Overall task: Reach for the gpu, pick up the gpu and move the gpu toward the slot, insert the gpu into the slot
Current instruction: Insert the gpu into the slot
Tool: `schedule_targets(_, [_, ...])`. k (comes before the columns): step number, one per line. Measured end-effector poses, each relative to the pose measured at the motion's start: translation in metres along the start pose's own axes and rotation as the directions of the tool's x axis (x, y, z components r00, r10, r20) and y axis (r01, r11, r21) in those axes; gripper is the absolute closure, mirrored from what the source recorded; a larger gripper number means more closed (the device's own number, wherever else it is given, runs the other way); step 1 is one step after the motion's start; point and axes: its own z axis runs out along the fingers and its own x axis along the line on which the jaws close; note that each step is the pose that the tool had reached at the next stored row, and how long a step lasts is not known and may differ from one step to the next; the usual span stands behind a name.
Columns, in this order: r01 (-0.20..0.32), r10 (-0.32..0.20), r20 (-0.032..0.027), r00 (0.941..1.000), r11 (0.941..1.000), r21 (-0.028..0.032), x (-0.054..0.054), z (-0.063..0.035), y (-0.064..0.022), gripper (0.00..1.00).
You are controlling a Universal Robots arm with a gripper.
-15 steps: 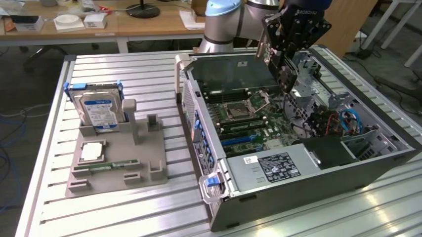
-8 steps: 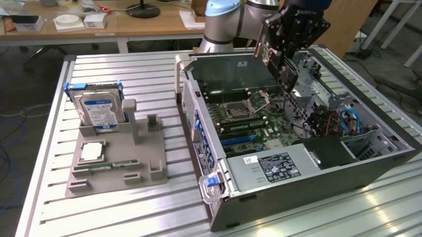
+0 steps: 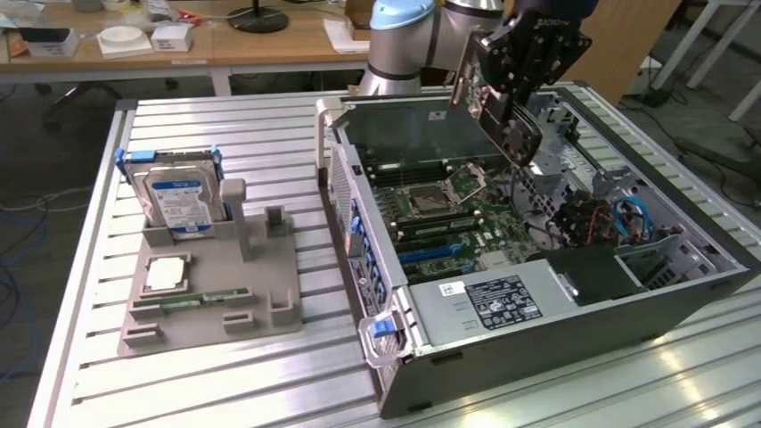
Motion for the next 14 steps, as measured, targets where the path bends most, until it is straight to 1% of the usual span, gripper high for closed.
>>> schedule_targets(3, [0.045, -0.045, -0.0022, 0.9990, 0.9990, -0.0006, 0.0000, 0.0000, 0.0000, 0.74])
schedule_targets(7, [0.104, -0.104, -0.0052, 0.9946, 0.9946, -0.0016, 0.0000, 0.0000, 0.0000, 0.74])
schedule_targets(11, [0.159, -0.159, -0.0078, 0.9872, 0.9872, -0.0027, 0.0001, 0.0000, -0.0001, 0.74])
schedule_targets(14, [0.201, -0.201, -0.0098, 0.9795, 0.9795, -0.0037, 0.0001, 0.0000, -0.0001, 0.74])
